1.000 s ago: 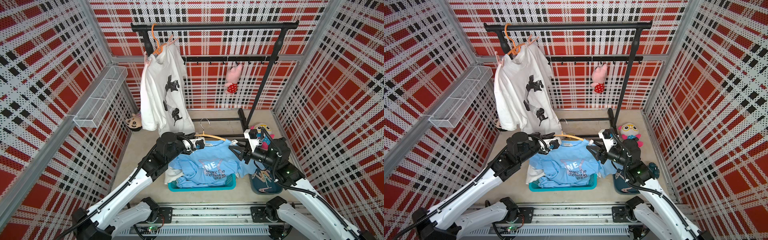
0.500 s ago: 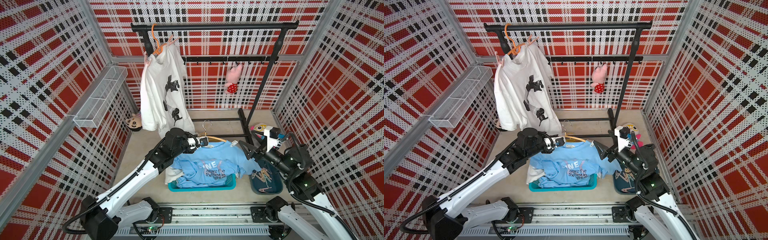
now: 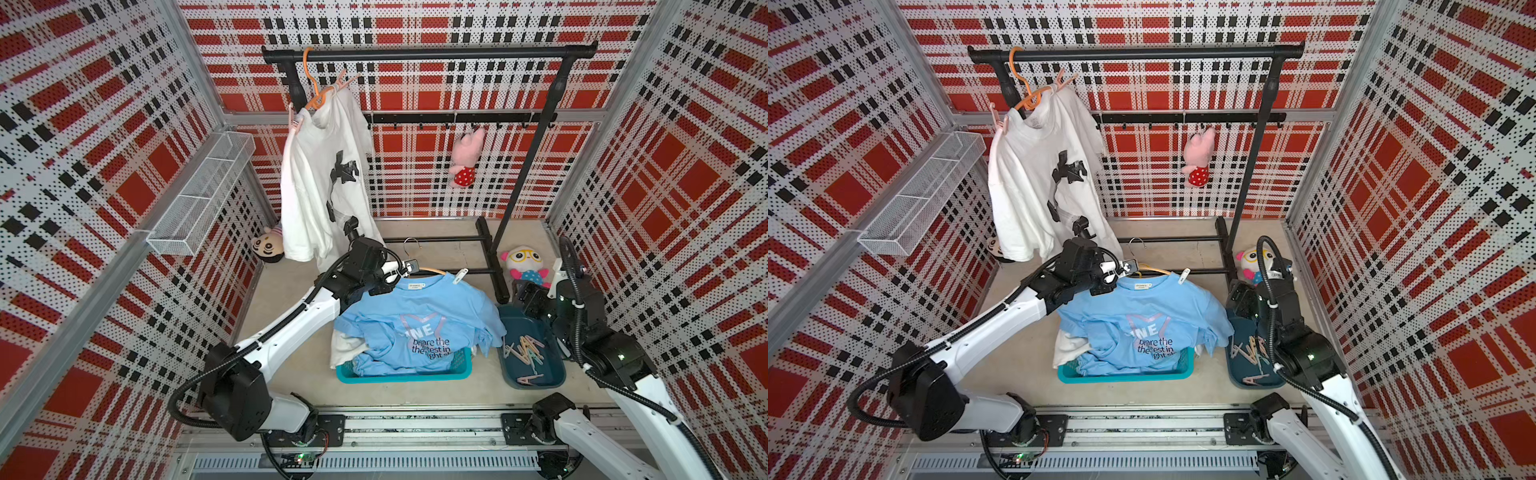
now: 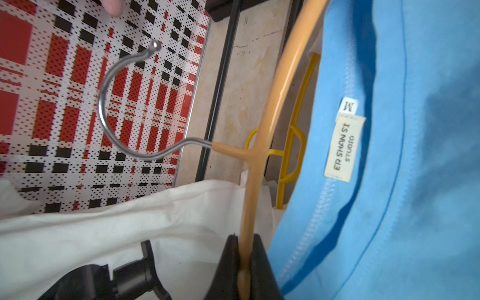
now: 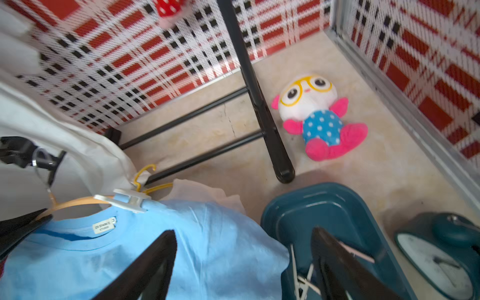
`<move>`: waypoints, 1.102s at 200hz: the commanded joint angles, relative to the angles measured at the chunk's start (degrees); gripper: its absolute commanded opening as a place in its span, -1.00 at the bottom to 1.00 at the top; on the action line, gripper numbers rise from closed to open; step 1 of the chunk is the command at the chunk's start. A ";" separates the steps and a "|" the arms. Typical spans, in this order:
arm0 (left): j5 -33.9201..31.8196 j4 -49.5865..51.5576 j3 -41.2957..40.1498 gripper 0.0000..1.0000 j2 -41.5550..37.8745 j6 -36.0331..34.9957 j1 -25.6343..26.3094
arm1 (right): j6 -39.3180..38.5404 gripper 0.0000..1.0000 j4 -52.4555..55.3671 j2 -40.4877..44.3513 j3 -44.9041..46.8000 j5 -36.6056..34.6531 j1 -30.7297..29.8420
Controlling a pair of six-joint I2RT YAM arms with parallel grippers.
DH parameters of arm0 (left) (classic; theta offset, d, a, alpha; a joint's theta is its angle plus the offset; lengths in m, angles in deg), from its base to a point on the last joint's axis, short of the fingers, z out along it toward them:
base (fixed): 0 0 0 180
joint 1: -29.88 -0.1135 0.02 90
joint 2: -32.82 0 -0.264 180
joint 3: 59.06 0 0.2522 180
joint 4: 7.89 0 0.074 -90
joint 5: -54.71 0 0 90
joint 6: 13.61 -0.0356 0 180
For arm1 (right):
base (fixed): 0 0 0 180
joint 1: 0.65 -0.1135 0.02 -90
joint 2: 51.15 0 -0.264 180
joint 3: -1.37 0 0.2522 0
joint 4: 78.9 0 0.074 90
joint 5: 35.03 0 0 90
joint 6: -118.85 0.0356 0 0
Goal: Use clothespins to secure the t-shirt on both sides of the hanger
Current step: Place the hanger in the basket.
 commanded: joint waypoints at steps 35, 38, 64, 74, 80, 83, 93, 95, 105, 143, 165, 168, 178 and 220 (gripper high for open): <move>1.36 1.13 0.66 -1.00 1.80 0.37 -1.61 | 6.84 0.02 -4.69 -3.67 15.65 14.83 9.93; 1.36 1.09 0.70 -1.00 1.93 0.40 -1.66 | 7.19 -0.02 -4.89 -3.88 16.28 14.64 9.93; 0.58 0.69 0.74 -1.00 2.78 0.70 -2.52 | 9.51 -0.29 -8.25 -6.53 21.69 14.81 9.93; -0.21 0.64 0.72 -1.00 3.23 0.86 -2.66 | 10.05 -0.40 -9.24 -7.16 23.10 14.54 9.93; -0.61 0.63 0.76 -1.00 3.48 0.92 -2.72 | 10.25 -0.43 -10.20 -7.51 23.90 14.45 9.94; -0.83 0.64 0.74 -1.00 3.65 0.88 -2.61 | 10.28 -0.44 -10.72 -7.54 24.35 14.52 9.92; -1.25 0.48 0.72 -1.00 3.85 0.89 -2.58 | 10.39 -0.45 -11.46 -7.91 25.05 14.22 9.94; -1.33 0.47 0.72 -1.00 3.88 0.87 -2.60 | 10.43 -0.46 -11.52 -7.95 25.09 14.13 9.94; -1.87 0.27 0.76 -1.00 3.88 0.96 -2.51 | 10.48 -0.53 -11.87 -8.22 25.58 13.80 9.94; -0.64 -0.77 0.54 -1.00 3.41 1.65 -2.71 | 9.23 -0.52 -16.78 -9.02 28.42 14.87 9.94; 0.18 -0.77 0.41 -1.00 3.42 1.93 -2.68 | 8.06 -0.43 -17.86 -11.12 28.33 15.54 9.88; 0.37 -0.81 0.41 -1.00 3.42 1.99 -2.78 | 7.94 -0.43 -18.03 -11.41 28.36 15.69 9.93; 0.45 -0.84 0.37 -1.00 3.44 2.22 -2.79 | 7.46 -0.43 -18.37 -12.32 28.15 15.98 9.87; 1.97 -0.84 0.65 -0.95 3.46 3.32 -3.33 | 6.49 -0.51 -20.68 -14.18 29.13 15.26 9.73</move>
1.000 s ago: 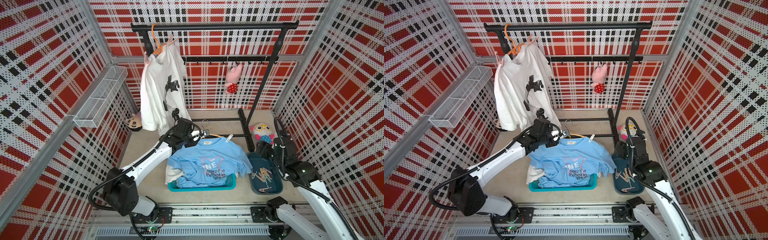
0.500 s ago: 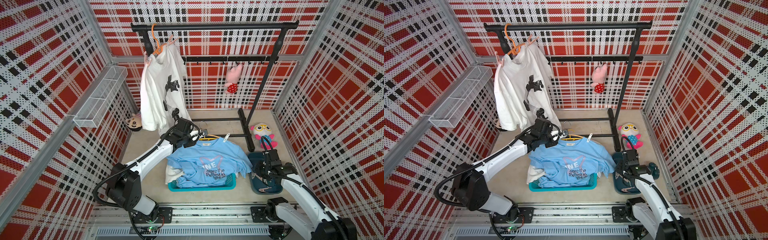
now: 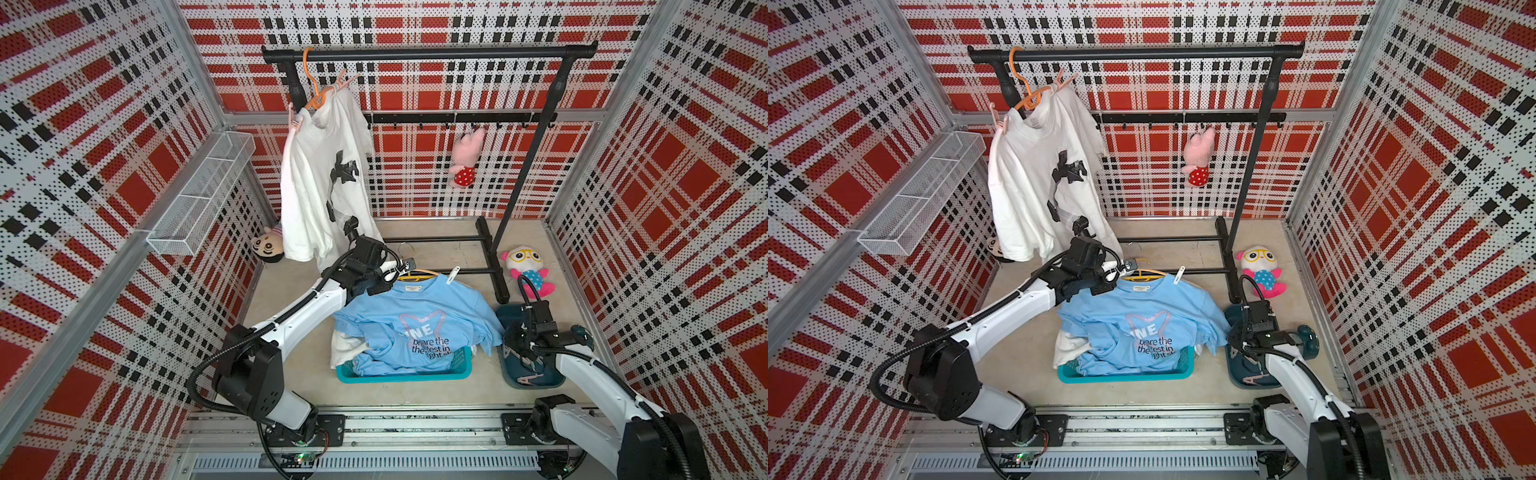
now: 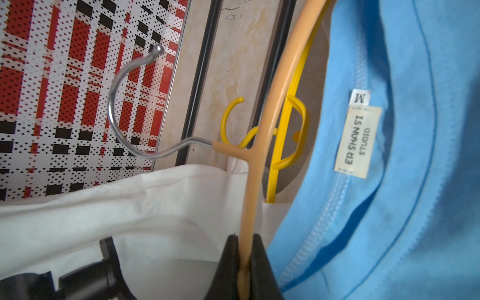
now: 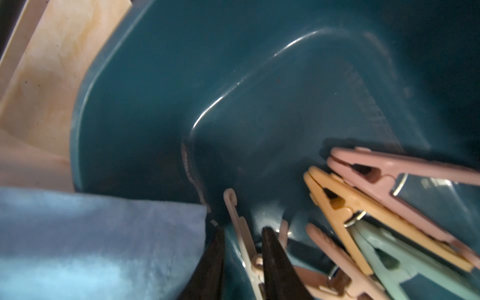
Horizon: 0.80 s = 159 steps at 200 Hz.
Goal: Use clothespins to secure the t-shirt on both sides of the hanger
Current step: Place the hanger in the basket, then pick up the clothespin from the storage box.
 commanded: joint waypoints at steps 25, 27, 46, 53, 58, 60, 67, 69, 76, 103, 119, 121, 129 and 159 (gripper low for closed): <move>1.63 -1.30 0.54 -0.87 -0.17 1.17 -1.07 | -0.59 -0.50 -3.59 -1.75 1.11 -0.70 -0.10; 1.59 -1.29 0.51 -0.87 -0.17 1.23 -1.06 | -0.61 -0.50 -3.64 -1.78 1.08 -0.77 -0.10; 1.36 -1.33 0.54 -0.83 -0.06 1.51 -1.06 | -1.10 -0.49 -3.86 -2.85 0.95 -1.19 -0.16; 1.32 -1.31 0.43 -0.81 -0.07 1.52 -1.11 | -1.19 -0.49 -4.01 -3.19 0.92 -1.24 -0.25; 1.23 -1.29 0.35 -0.80 -0.12 1.53 -1.10 | -1.20 -0.49 -4.25 -3.41 0.98 -1.11 -0.36; 1.18 -1.29 0.33 -0.79 -0.23 1.52 -1.04 | -1.18 -0.49 -4.33 -3.45 0.98 -1.14 -0.35; 0.99 -1.30 0.24 -0.78 -0.35 1.55 -1.05 | -1.12 -0.48 -4.52 -3.72 1.12 -1.11 -0.46; 1.01 -1.33 0.19 -0.78 -0.46 1.53 -1.10 | -1.10 -0.48 -4.55 -3.84 1.13 -1.07 -0.44; 0.99 -1.37 0.15 -0.76 -0.48 1.69 -1.04 | -1.00 -0.48 -4.80 -4.05 1.12 -0.99 -0.58; 1.32 -1.49 0.11 -0.60 -1.20 2.54 -1.07 | -1.21 -0.47 -5.77 -4.62 1.37 -1.24 -0.88; 1.82 -1.45 0.24 -0.48 -1.98 3.52 -1.02 | -1.23 -0.47 -5.97 -5.31 1.36 -1.53 -0.96; 1.90 -1.48 0.30 -0.47 -2.10 3.60 -1.00 | -1.19 -0.47 -5.97 -5.44 1.34 -1.58 -0.89; 2.06 -1.47 0.19 -0.43 -2.67 3.63 -1.02 | -1.23 -0.47 -6.09 -5.87 1.38 -1.93 -0.91; 0.63 -2.74 -1.04 -0.19 -5.72 3.88 -0.51 | -1.00 -0.49 -6.77 -7.27 1.47 -2.90 -0.89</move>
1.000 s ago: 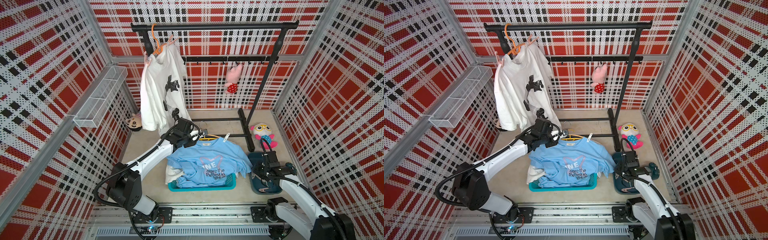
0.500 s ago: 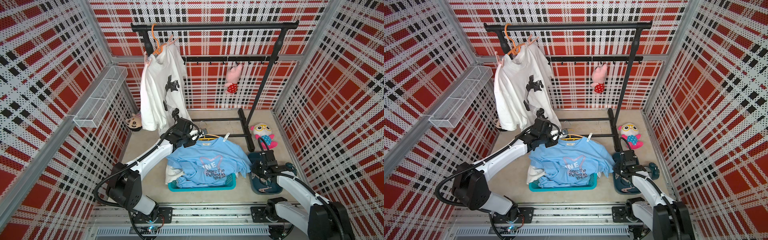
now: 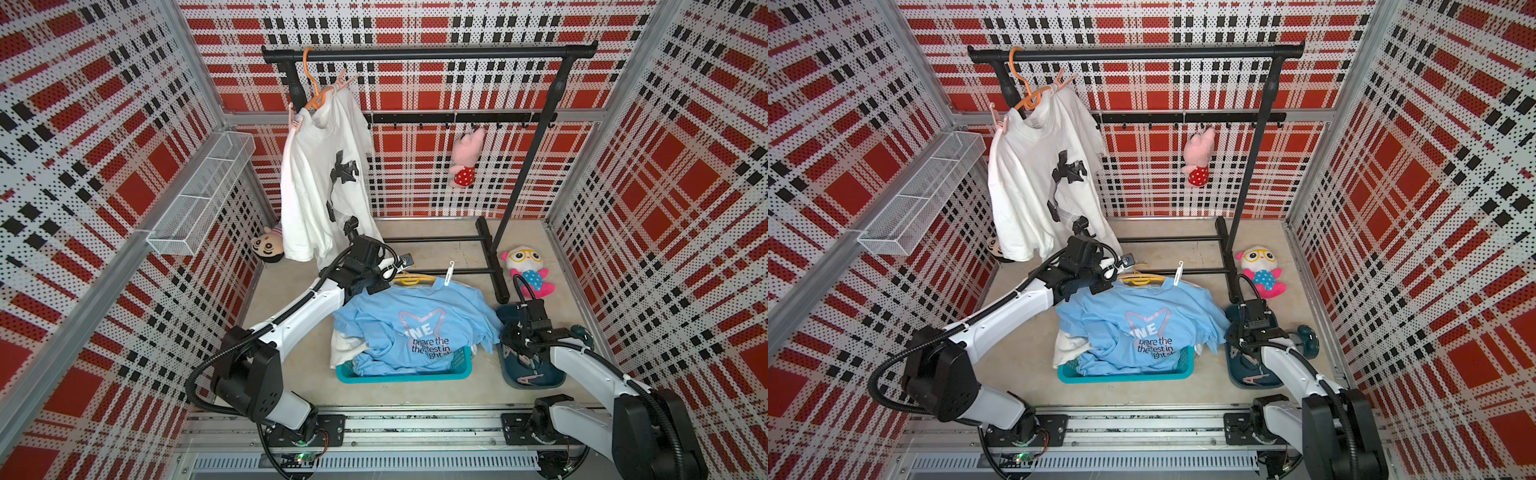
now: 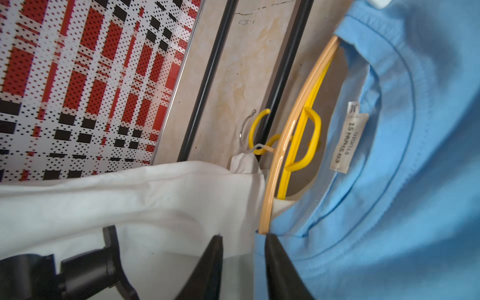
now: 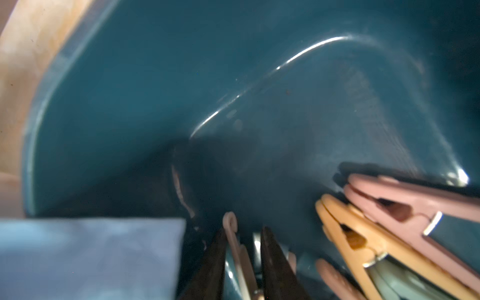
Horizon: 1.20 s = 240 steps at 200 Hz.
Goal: Use clothespins to secure the t-shirt on both sides of the hanger
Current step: Pick up the clothespin from the storage box.
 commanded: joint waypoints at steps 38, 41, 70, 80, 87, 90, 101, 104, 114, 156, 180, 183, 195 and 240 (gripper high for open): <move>-3.81 -6.86 -4.83 0.01 -8.91 1.43 0.56 | 0.32 -0.55 -1.83 -2.86 0.89 -1.84 -0.34; -3.94 -7.24 -5.26 0.02 -9.31 1.43 0.52 | 0.31 -0.57 -1.79 -2.92 0.80 -1.99 -0.34; -5.29 -10.28 -7.82 0.12 -12.88 2.37 0.72 | 0.20 -0.69 -1.64 -2.87 0.71 -3.85 -0.35; -5.66 -10.60 -8.53 0.17 -13.86 2.55 0.85 | 0.13 -0.71 -1.58 -2.82 0.76 -4.26 -0.34; -6.24 -10.78 -8.99 0.19 -14.41 2.30 1.16 | 0.19 -0.73 -1.18 -2.81 0.55 -4.76 -0.34; -6.67 -10.88 -9.15 0.20 -14.67 2.21 1.32 | 0.15 -0.74 -1.02 -2.80 0.49 -4.98 -0.34; -7.92 -11.59 -9.99 0.21 -15.47 1.85 1.80 | -0.05 -0.78 -0.74 -2.62 0.45 -5.88 -0.34; -8.11 -11.77 -10.21 0.21 -15.76 1.84 1.97 | -0.18 -0.81 -0.73 -2.52 0.47 -6.06 -0.34; -8.61 -12.50 -10.75 0.22 -16.51 1.69 2.17 | -0.29 -0.87 -0.50 -2.08 0.53 -6.82 -0.40; -9.32 -15.33 -12.73 0.24 -18.70 1.70 2.86 | 1.32 -1.00 0.50 2.86 0.68 -8.74 -0.35; -10.72 -16.93 -13.78 0.24 -19.57 1.58 3.29 | 3.21 -1.00 0.80 8.09 1.16 -10.92 -0.37; -10.85 -17.12 -13.96 0.24 -19.66 1.63 3.32 | 3.35 -1.00 0.63 8.91 1.33 -11.07 -0.39; -11.13 -17.95 -14.52 0.24 -20.10 1.63 3.50 | 3.84 -1.00 -0.97 12.00 2.12 -10.89 -0.34; -11.87 -21.40 -16.67 0.25 -21.66 1.85 4.09 | 6.04 -1.00 -7.00 23.60 4.90 -10.37 -0.35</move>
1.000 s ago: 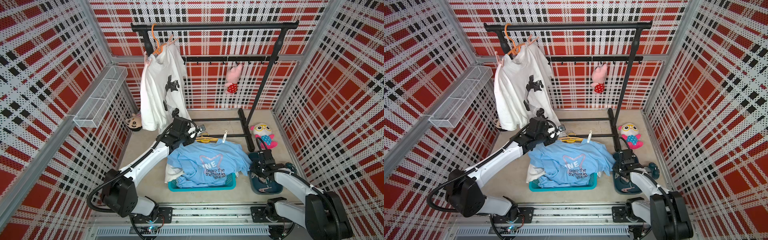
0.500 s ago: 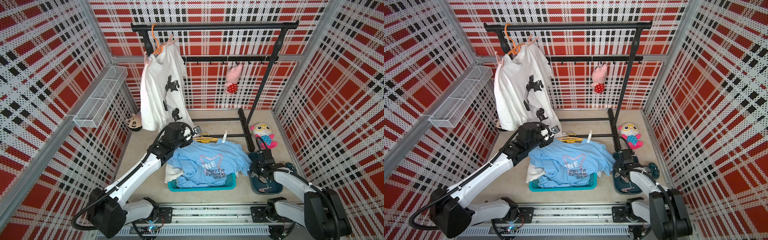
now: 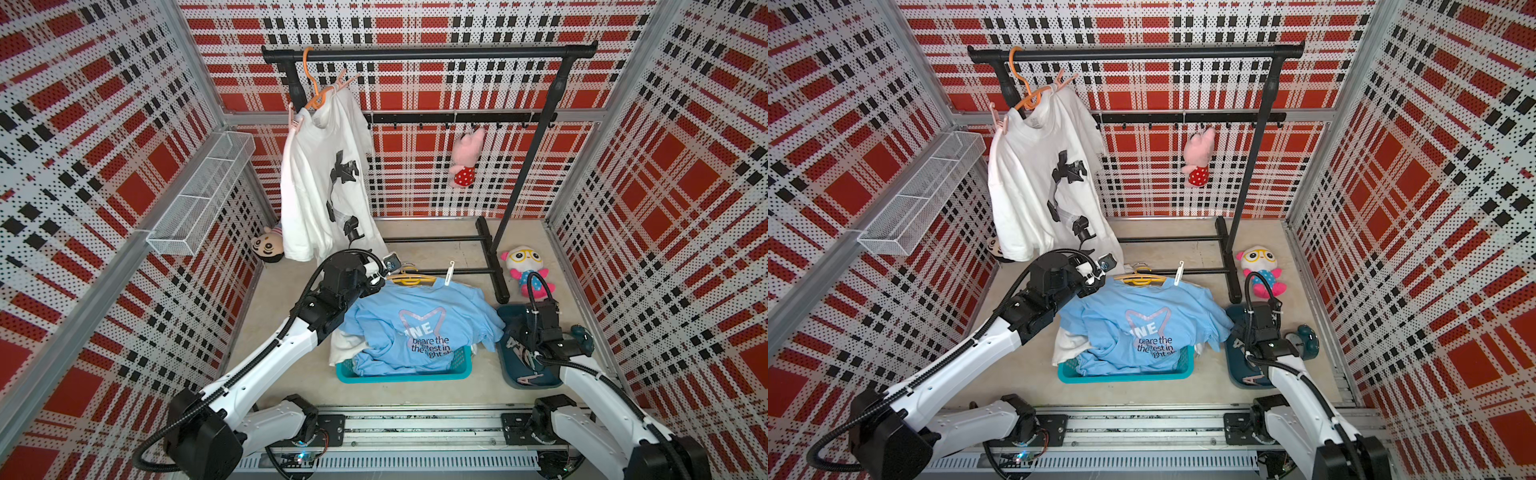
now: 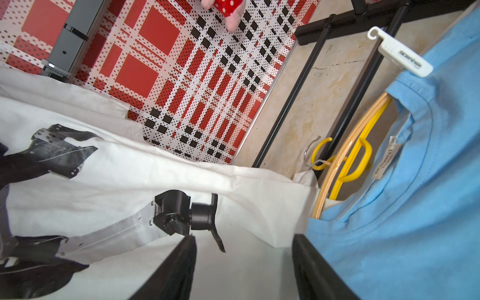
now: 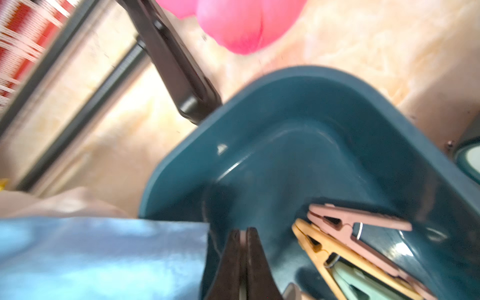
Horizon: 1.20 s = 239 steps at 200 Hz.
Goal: Use clothespins to secure the t-shirt on both sides of the hanger
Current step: Pick up the clothespin from the storage box.
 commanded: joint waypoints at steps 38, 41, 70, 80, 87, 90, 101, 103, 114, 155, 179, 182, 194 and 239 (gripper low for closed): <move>-0.36 -5.69 -1.26 0.25 -1.63 0.87 1.22 | 3.88 -1.00 -12.56 16.79 4.71 0.43 -0.30; -0.09 -5.74 -1.24 0.25 -1.61 0.97 1.30 | 3.74 -1.00 -12.66 17.44 4.55 0.42 -0.28; 3.67 -6.01 0.11 0.26 -1.93 3.86 2.73 | -0.43 -1.00 -13.46 23.17 1.76 3.25 -0.28; 4.76 -5.97 0.87 0.26 -2.23 5.53 3.81 | -1.96 -1.00 -15.60 24.97 0.99 5.27 -0.26; 5.75 -5.95 1.13 0.25 -2.56 6.47 5.12 | -2.77 -1.00 -17.42 25.85 0.40 6.56 -0.28; 5.87 -5.95 1.17 0.26 -2.85 6.91 5.69 | -2.97 -1.00 -18.18 26.13 0.00 7.08 -0.28; 6.76 -7.30 0.74 0.32 -4.02 9.66 8.17 | -4.29 -1.00 -22.06 26.36 -1.29 10.30 -0.26; 6.94 -7.76 0.54 0.34 -4.29 10.30 8.69 | -4.48 -1.00 -22.99 26.28 -1.68 10.91 -0.26; 7.00 -11.52 -0.58 0.48 -5.49 15.00 11.60 | -5.26 -1.00 -26.16 24.80 -4.22 14.48 -0.28; 11.51 -20.91 -1.87 0.62 -5.32 26.70 22.86 | -5.65 -1.00 -35.10 13.85 -15.06 24.91 -2.44; 10.91 -30.01 -1.65 0.62 -1.15 33.89 27.97 | -12.80 -1.00 -34.64 7.15 -22.37 20.86 -9.57; 10.89 -30.69 -1.60 0.61 -0.51 34.12 28.47 | -13.82 -1.00 -34.37 6.41 -23.33 20.24 -10.53; 9.32 -32.40 -0.12 0.61 2.07 34.20 30.35 | -16.35 -1.00 -34.24 3.89 -26.20 17.82 -14.08; 5.12 -33.53 4.37 0.56 7.77 35.85 32.17 | -29.41 -1.00 -31.58 -1.17 -32.07 7.81 -28.23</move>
